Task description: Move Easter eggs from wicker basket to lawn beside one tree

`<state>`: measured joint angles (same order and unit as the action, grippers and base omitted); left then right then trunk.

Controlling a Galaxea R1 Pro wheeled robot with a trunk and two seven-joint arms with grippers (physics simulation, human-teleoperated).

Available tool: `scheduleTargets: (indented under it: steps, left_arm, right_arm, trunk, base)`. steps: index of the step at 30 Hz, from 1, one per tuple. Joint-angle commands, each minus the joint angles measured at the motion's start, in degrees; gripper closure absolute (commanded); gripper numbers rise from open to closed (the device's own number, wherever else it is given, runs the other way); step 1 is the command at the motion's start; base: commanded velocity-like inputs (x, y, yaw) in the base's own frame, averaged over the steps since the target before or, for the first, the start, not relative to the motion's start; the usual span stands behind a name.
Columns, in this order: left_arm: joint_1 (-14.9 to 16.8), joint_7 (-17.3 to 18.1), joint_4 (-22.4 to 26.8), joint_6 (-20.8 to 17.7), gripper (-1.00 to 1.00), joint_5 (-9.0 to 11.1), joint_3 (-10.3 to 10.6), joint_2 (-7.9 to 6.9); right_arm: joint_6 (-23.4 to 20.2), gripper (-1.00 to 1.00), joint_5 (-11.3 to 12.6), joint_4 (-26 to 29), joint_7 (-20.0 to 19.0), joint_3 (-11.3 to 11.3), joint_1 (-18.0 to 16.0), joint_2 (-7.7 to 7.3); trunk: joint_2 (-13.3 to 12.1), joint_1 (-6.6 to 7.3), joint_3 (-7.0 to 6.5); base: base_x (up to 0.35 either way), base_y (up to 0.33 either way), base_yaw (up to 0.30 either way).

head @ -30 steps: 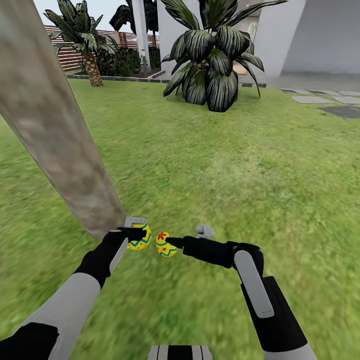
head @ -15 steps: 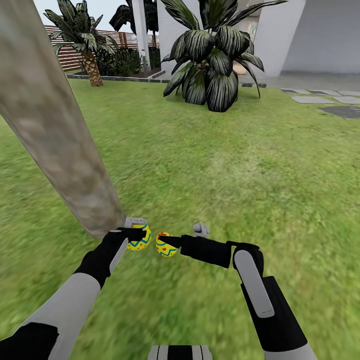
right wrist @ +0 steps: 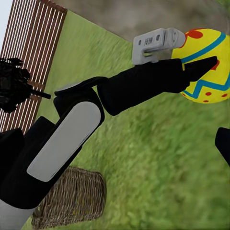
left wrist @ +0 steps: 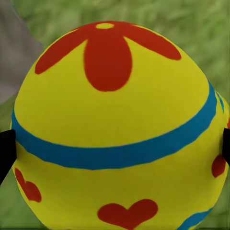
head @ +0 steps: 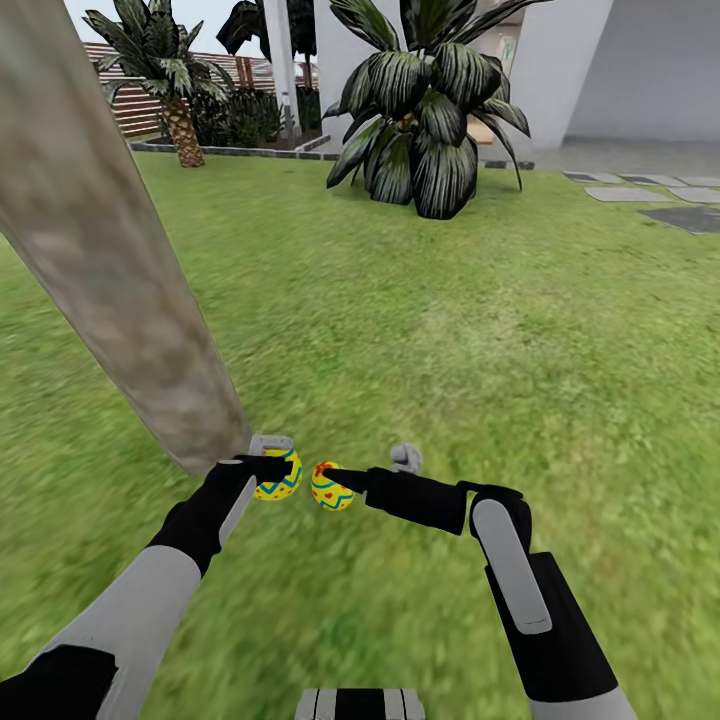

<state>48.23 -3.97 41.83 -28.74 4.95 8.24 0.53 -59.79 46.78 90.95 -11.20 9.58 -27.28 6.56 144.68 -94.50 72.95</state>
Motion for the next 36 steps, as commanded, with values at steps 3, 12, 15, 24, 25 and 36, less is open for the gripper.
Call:
scheduleTargets:
  steps: [3, 12, 15, 24, 25, 36]
  left_arm:
    - [0.02, -0.43, 0.21, -0.46, 1.0, 0.5, 0.2, -0.04]
    - [0.02, -0.44, 0.25, -0.38, 1.0, 0.5, 0.2, -0.01]
    - [0.02, -0.43, 0.27, -0.43, 1.0, 0.5, 0.2, -0.04]
    - [0.02, -0.42, 0.54, -0.34, 1.0, 0.51, 0.2, 0.0]
    - [0.02, -0.41, 0.54, -0.36, 1.0, 0.51, 0.2, 0.0]
    - [0.02, -0.42, 0.54, -0.35, 1.0, 0.51, 0.2, 0.0]
  right_arm:
    - [-0.21, -1.0, -0.55, 0.02, -0.57, -0.09, -0.03, 0.03]
    - [-0.21, -1.0, -0.55, 0.02, -0.57, -0.16, -0.05, 0.03]
    - [-0.21, -1.0, -0.55, 0.02, -0.57, -0.18, -0.03, 0.03]
    - [-0.21, -1.0, -0.55, 0.02, -0.57, -0.18, -0.04, 0.03]
    - [-0.21, -1.0, -0.55, 0.02, -0.57, -0.18, -0.04, 0.03]
    - [-0.21, -1.0, -0.55, 0.02, -0.57, -0.16, 0.0, 0.03]
  trunk:
    - [0.02, 0.02, 0.05]
    - [0.05, -0.04, 0.49]
    - [0.06, -0.06, 0.71]
    - [0.06, -0.06, 0.71]
    - [0.06, -0.06, 0.71]
    - [0.06, -0.06, 0.71]
  base:
    - [0.0, 0.0, 0.0]
    - [0.0, 0.0, 0.0]
    - [0.0, 0.0, 0.0]
    - [-0.001, 0.0, 0.0]
    - [-0.056, 0.0, 0.0]
    - [-0.081, 0.0, 0.0]
